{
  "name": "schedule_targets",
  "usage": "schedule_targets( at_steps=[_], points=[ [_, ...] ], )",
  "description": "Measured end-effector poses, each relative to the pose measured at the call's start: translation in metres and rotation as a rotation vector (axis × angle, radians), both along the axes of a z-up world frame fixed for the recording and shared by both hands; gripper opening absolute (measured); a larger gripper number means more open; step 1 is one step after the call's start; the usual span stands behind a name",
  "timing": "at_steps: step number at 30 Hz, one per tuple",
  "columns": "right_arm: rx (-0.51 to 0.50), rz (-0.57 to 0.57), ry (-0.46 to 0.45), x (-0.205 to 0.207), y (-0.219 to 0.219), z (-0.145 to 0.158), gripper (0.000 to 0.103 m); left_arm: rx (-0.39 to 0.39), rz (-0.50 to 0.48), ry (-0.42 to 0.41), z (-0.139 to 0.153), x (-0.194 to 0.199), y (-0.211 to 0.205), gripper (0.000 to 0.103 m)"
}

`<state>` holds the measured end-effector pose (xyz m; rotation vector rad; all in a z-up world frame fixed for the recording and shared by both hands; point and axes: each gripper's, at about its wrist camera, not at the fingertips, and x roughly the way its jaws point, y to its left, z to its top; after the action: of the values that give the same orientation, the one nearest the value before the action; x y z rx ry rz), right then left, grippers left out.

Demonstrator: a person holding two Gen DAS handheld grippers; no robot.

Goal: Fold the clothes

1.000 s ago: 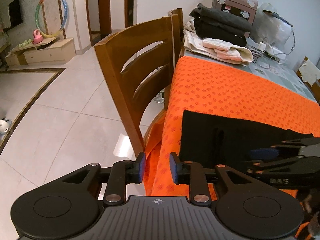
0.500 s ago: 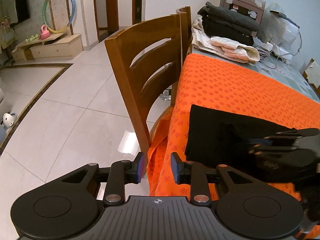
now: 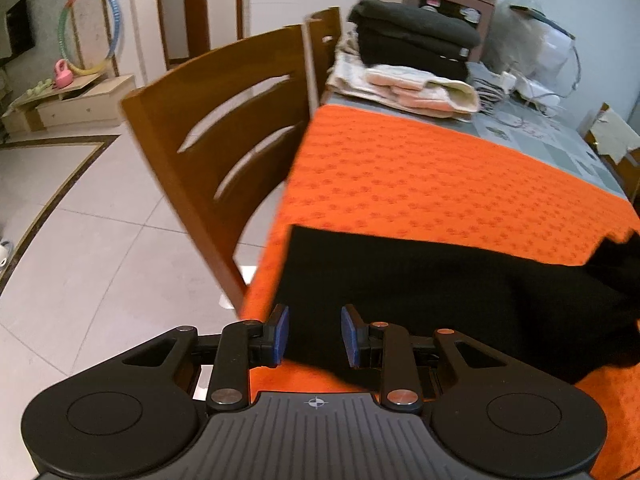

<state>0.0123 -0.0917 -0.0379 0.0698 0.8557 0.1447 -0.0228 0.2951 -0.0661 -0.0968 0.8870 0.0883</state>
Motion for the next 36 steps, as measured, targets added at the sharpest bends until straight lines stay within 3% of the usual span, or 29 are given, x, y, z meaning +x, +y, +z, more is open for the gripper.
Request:
schedule_targets(
  at_steps=[13,21,24,27,32,36],
  points=[
    [-0.226,-0.289,-0.005,-0.037,-0.257,0.005,0.006,-0.024,0.002,-0.014,0.002,0.015,-0.126,0.032],
    [-0.303,-0.416,0.053,-0.043,-0.367,-0.021,0.007,-0.033,0.034,0.007,-0.003,0.007,-0.175,0.032],
    [-0.314,-0.408,0.050,-0.039,-0.374,-0.026,0.010,-0.033,0.052,0.017,-0.002,0.003,-0.178,0.033],
    [-0.268,-0.343,0.022,-0.029,-0.357,-0.021,0.025,-0.007,0.061,0.011,0.001,0.001,-0.174,0.040],
    [-0.112,-0.104,0.014,-0.007,-0.307,-0.023,0.028,0.043,0.063,0.008,0.002,0.008,-0.148,0.040],
    [-0.045,0.071,0.031,0.012,-0.258,-0.031,0.028,0.087,0.030,0.017,0.001,0.018,-0.119,0.040]
  ],
)
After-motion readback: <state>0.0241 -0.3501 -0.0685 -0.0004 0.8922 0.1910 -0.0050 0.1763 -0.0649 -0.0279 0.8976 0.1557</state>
